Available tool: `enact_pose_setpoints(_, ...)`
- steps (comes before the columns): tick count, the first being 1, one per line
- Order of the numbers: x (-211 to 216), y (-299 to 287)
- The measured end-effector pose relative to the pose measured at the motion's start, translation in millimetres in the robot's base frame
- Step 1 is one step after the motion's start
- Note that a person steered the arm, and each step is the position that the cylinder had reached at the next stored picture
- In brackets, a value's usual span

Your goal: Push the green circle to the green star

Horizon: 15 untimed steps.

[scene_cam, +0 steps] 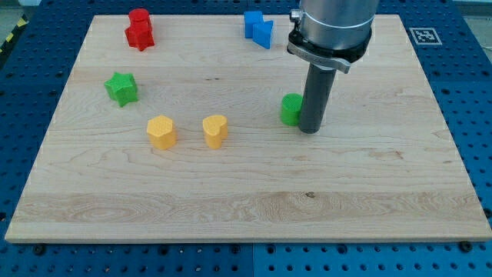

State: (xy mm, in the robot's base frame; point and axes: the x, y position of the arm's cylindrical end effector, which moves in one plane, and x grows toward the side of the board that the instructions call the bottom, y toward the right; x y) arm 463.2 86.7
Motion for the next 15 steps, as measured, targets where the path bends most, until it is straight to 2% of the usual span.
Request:
enact_pose_setpoints(2,1,5)
enact_pose_setpoints(3,1,29)
enact_pose_setpoints(8,-16,32)
enact_pose_setpoints(12,-27,-8)
enact_pose_setpoints(15,-43,-61)
